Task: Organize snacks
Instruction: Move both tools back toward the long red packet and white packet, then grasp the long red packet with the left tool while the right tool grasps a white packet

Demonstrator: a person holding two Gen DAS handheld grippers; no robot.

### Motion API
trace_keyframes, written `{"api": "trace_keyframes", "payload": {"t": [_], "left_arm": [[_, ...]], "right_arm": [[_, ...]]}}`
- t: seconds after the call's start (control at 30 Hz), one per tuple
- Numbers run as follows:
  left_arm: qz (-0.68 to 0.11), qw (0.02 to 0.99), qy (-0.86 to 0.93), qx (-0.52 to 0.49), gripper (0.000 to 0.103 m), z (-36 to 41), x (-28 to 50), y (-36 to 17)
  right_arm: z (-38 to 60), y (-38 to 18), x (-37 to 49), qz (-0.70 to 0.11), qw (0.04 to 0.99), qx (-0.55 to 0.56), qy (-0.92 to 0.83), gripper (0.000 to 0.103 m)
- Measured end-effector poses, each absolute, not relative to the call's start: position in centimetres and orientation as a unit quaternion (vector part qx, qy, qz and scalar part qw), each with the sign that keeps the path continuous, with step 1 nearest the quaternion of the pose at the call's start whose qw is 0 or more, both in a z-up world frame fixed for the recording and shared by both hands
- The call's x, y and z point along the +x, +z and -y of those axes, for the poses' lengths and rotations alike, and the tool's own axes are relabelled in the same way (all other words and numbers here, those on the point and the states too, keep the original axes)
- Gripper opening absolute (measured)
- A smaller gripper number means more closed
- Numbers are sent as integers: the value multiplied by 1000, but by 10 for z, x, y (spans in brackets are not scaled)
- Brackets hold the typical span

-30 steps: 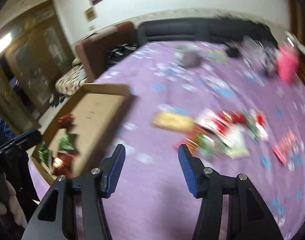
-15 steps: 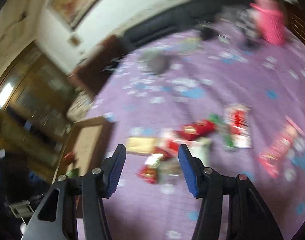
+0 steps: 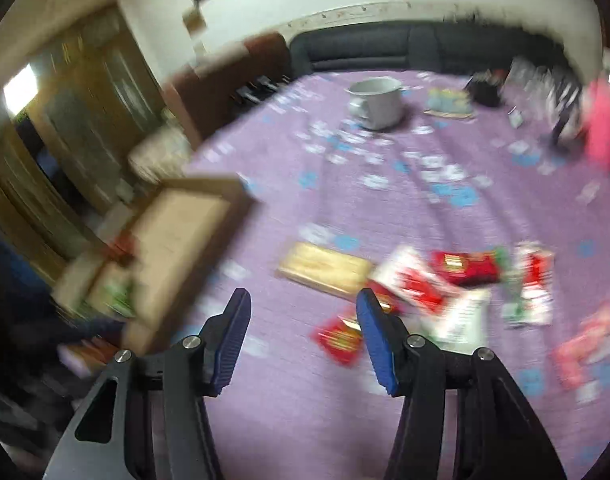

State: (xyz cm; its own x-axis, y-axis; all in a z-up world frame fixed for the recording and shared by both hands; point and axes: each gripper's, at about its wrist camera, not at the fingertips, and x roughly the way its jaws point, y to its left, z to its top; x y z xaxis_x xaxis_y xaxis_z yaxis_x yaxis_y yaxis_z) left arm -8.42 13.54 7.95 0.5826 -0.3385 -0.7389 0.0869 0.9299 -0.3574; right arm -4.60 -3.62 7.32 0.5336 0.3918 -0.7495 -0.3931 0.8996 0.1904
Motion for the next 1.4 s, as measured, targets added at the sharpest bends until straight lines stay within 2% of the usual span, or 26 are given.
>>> {"api": "trace_keyframes", "payload": {"t": [0.07,0.1,0.13,0.2,0.27,0.33,0.37,0.47,0.53,0.57,0.93,1.07,1.1,1.13,1.17,1.2,1.23,1.4], "left_arm": [[-447,874,-122,-144,75,-134,-79,76],[-449,873,-121,-144,75,-134,-77,74],[-451,873,-119,-142,75,-133,-75,71],[-455,871,-119,-142,75,-131,-71,66],[-461,868,-118,-140,75,-129,-69,61],[-462,868,-118,-138,75,-127,-68,59],[-458,870,-123,-135,75,-124,-68,60],[-446,878,-133,-112,72,-114,-68,61],[-447,878,-142,-93,54,-102,-64,58],[-451,876,-150,-86,51,-95,-60,55],[-464,869,-170,-16,50,-28,3,27],[-453,876,-161,39,50,0,21,17],[-449,878,-158,47,50,5,24,15],[-447,879,-157,54,48,8,26,14],[-449,877,-160,61,41,13,29,11],[-450,876,-159,65,26,15,30,9],[-447,877,-161,70,18,16,30,9],[-452,874,-176,36,18,3,21,14]], "right_arm": [[37,58,-48,-437,878,-44,192,44],[39,48,-48,-445,877,-54,174,34],[41,43,-48,-447,876,-56,171,29],[44,37,-48,-448,876,-58,171,25],[47,30,-45,-458,870,-53,174,16],[54,23,-41,-468,863,-30,186,1],[59,22,-39,-469,863,-17,189,0],[72,22,-38,-475,857,19,197,0],[80,22,-36,-480,853,42,201,0],[83,23,-36,-480,851,55,204,0],[133,38,-33,-459,841,173,229,1],[151,37,-28,-448,836,212,234,3],[155,36,-26,-447,834,224,234,8],[158,36,-25,-445,834,231,233,19],[163,36,-24,-441,836,236,226,23],[166,37,-24,-438,839,238,219,29],[171,39,-24,-433,842,241,213,31],[192,48,-24,-411,846,262,215,33]]}}
